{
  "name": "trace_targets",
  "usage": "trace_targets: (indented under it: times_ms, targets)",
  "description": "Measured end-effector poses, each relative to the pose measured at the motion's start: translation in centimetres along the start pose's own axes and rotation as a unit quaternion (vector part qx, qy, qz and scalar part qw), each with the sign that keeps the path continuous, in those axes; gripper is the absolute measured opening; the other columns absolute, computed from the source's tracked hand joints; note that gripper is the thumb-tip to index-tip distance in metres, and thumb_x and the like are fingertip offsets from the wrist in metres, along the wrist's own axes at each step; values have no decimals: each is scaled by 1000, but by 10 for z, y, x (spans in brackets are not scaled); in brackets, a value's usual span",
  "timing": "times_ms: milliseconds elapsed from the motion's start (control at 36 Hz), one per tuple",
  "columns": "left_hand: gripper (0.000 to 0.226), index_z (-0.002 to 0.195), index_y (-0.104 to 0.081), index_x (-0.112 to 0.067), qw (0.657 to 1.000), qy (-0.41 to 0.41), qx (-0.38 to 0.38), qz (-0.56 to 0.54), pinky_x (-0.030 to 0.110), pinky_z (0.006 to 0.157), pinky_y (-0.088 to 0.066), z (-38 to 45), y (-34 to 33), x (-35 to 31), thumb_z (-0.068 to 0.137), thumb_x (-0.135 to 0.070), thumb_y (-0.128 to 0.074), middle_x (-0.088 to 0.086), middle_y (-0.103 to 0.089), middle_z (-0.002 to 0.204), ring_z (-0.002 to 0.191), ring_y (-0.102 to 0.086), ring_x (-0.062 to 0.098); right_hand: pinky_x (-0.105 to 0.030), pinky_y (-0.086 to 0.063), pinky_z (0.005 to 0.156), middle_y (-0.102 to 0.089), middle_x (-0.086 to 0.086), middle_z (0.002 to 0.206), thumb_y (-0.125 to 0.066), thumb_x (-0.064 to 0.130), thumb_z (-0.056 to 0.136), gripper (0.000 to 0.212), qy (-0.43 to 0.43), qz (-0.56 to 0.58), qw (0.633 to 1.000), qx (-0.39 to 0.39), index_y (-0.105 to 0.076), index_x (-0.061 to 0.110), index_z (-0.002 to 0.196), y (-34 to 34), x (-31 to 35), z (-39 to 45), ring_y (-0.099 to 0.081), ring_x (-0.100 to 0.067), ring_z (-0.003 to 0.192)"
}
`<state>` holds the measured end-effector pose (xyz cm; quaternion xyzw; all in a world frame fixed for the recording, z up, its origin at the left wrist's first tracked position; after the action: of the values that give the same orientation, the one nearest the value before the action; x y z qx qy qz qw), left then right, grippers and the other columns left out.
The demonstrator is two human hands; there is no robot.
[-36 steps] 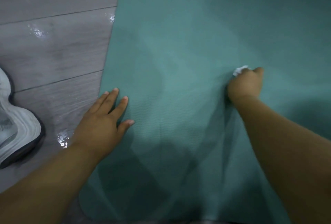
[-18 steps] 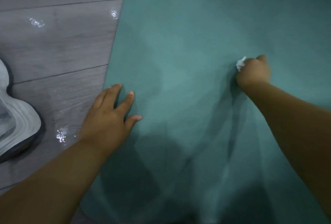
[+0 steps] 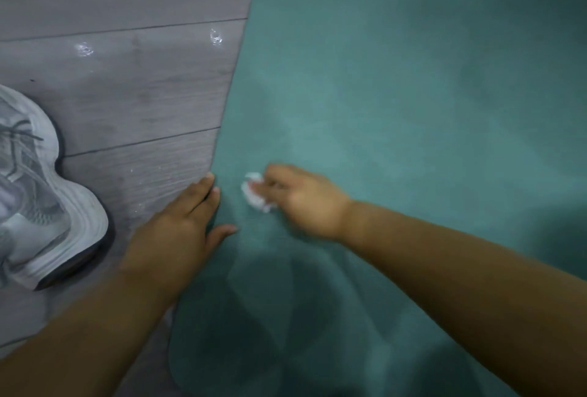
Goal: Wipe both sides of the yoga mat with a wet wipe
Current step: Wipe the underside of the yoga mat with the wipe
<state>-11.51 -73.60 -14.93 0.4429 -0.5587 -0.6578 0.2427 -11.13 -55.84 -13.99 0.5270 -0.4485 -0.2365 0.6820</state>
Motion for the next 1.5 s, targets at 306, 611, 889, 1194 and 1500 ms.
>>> trace_targets:
  times_ms: [306,611,889,1194,1500]
  targets:
    - [63,103,-72,-2,999,20,1,-34,47,71,-54,4,5,5,69,-54,-60,11,-65,121,98,-68,28,-12,-35,58,-55,2,71,-43,3,94,35,-410,23,878,-247,-32,22,67,26,-71,52,-52,6,57]
    - [59,106,-71,-2,997,16,-2,-74,45,86,-42,3,5,16,63,-43,-66,12,-65,119,99,-68,28,-21,-33,68,-53,3,85,-46,12,96,28,-144,59,986,-67,-46,30,76,17,-30,65,-49,-4,73]
    - [46,97,-69,5,986,94,1,-137,36,100,-40,11,-2,8,60,-16,-88,22,-61,119,107,-59,41,-24,-35,70,-45,-11,102,-50,4,88,24,-357,2,923,-144,-61,2,110,15,-31,-10,-52,-28,77]
    - [63,121,-52,-2,947,263,76,-166,38,90,-44,34,15,-5,74,-34,-79,20,-56,121,111,-53,35,-31,-32,61,-40,-10,106,-49,1,84,30,-404,36,914,8,-52,7,113,6,43,-111,-50,-36,74]
    - [43,117,-54,-7,970,163,93,-153,31,78,-42,28,60,-32,81,-22,-72,16,-63,115,104,-58,33,-27,-35,97,-27,-19,134,-63,17,74,62,-376,100,920,52,-43,10,132,-3,117,-172,-37,-33,125]
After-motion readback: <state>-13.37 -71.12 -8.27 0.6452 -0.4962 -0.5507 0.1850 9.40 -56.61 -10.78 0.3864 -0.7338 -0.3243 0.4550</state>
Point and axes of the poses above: each hand's wrist, its own z-axis towards the middle knuckle, its own y-axis out of the back of the hand, x = y × z, the point moved 4 cm from there along z, towards the middle knuckle
